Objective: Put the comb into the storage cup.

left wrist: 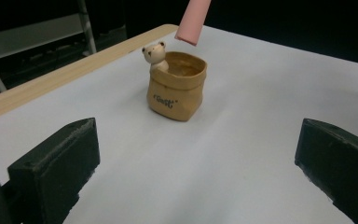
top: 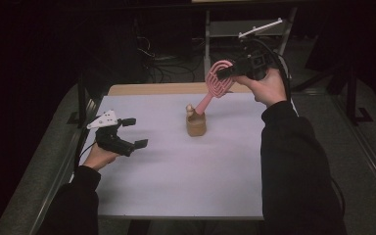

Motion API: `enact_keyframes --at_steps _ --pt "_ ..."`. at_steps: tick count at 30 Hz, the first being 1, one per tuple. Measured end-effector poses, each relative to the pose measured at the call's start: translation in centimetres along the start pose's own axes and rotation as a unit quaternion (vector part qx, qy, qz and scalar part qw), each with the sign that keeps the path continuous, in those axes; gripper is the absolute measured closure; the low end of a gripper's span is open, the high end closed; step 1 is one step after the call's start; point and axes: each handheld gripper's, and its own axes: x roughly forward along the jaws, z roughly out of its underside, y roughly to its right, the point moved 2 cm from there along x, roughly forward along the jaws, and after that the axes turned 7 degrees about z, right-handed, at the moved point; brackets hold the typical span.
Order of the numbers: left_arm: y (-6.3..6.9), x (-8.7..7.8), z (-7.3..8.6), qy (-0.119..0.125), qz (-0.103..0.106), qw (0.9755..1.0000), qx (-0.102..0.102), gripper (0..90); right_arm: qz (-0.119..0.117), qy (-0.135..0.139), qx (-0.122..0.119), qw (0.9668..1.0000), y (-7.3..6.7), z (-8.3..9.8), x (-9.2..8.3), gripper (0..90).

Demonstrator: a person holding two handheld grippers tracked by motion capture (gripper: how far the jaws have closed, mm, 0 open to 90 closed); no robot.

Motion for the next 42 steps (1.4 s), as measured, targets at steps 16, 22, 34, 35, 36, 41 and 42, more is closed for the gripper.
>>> enact_keyframes --at_steps 16,22,34,35,36,41,42 --pt "0.3 -0.9 2.6 -0.003 -0.013 0.9999 -0.007 0.0 0.005 -0.026 -0.007 0.9996 0.0 0.2 2.4 62.4" --pt "0.4 -1.6 3.5 -0.001 -0.024 0.9997 -0.011 0.0 0.005 -0.031 -0.003 0.9995 0.1 0.5 3.2 62.4" --pt "0.7 -2.7 5.0 0.019 -0.042 0.9988 -0.018 0.0 0.005 -0.045 0.006 0.9990 0.7 1.0 4.8 62.4" --pt "0.7 -2.7 5.1 0.018 -0.042 0.9988 -0.018 0.0 0.005 -0.045 0.009 0.9989 0.7 1.1 4.9 62.4" --pt "0.8 -2.8 5.3 0.018 -0.041 0.9988 -0.019 0.0 0.004 -0.045 0.010 0.9989 0.8 1.1 5.1 62.4" --pt "1.1 -3.0 6.1 0.019 -0.050 0.9984 -0.018 0.0 -0.001 -0.046 0.015 0.9988 1.0 1.4 5.6 62.4" --pt "1.1 -3.0 6.4 0.021 -0.053 0.9982 -0.018 0.0 -0.001 -0.045 0.016 0.9989 1.1 1.5 5.8 62.4"
